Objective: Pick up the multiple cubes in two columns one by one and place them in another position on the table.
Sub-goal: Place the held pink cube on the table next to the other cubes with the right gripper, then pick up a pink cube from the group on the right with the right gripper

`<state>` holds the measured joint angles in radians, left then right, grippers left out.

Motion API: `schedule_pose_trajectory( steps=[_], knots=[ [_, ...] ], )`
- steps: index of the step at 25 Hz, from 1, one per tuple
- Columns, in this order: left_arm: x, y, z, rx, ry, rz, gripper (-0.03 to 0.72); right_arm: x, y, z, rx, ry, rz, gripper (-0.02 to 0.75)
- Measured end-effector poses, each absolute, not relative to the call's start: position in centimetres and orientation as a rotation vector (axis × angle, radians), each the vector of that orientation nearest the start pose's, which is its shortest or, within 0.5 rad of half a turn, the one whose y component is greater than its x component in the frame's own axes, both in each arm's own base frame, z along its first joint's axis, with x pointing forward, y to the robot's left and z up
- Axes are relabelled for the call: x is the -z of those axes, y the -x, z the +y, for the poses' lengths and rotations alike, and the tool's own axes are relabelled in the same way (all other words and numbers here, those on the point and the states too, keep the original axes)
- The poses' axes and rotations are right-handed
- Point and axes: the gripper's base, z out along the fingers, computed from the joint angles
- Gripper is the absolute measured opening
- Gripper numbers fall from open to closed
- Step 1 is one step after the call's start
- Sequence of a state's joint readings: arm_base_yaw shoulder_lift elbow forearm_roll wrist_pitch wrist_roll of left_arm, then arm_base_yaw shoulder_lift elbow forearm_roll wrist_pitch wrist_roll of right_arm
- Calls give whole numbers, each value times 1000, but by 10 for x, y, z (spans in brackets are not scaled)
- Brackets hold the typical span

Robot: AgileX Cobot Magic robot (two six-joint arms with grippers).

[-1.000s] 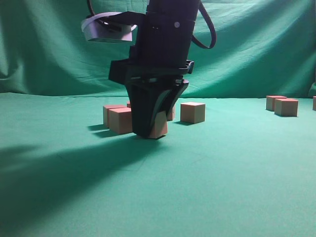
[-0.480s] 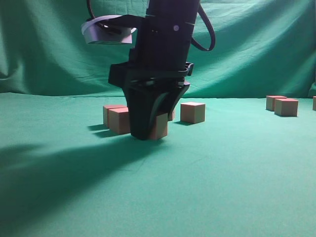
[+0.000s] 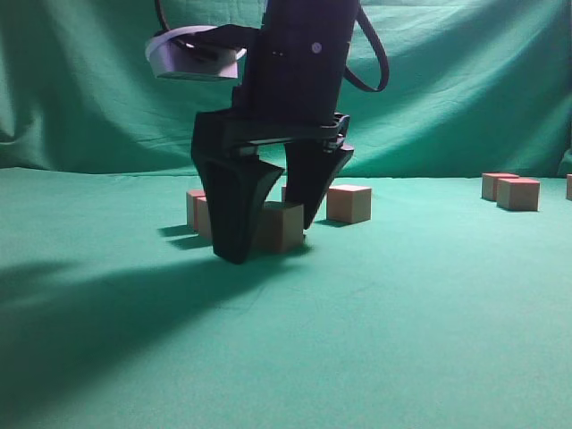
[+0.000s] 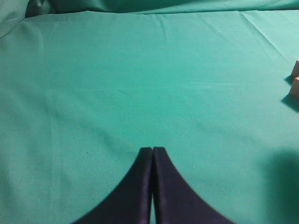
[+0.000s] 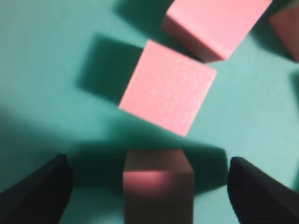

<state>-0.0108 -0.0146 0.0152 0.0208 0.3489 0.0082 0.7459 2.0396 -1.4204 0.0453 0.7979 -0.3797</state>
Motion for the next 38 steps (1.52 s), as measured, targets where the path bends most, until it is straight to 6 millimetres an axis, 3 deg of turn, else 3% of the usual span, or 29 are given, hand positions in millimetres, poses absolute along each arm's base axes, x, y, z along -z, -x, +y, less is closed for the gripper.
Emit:
schedule_pose_trajectory(
  steps=[5, 11, 19, 20, 25, 28, 32, 38],
  knots=[
    [-177, -53, 0, -18, -30, 1833, 0, -174, -304, 285, -110, 1538, 2503, 619],
    [-177, -53, 0, -18, -30, 1833, 0, -208, -313, 293, -116, 1526, 2467, 619],
    [-177, -53, 0, -18, -30, 1833, 0, -288, -313, 289, -85, 1458, 2451, 619],
    [-177, -53, 0, -18, -30, 1833, 0, -297, -313, 287, -69, 1429, 2437, 576],
    [-177, -53, 0, -18, -30, 1833, 0, -339, -309, 265, 75, 1261, 2394, 566],
    [-177, -53, 0, -18, -30, 1833, 0, -361, -303, 245, 161, 1114, 2379, 566],
    [-177, -53, 0, -18, -30, 1833, 0, -370, -304, 192, 244, 895, 2456, 566],
    [-177, -53, 0, -18, -30, 1833, 0, -329, -319, 76, 364, 384, 2752, 566]
  ],
)
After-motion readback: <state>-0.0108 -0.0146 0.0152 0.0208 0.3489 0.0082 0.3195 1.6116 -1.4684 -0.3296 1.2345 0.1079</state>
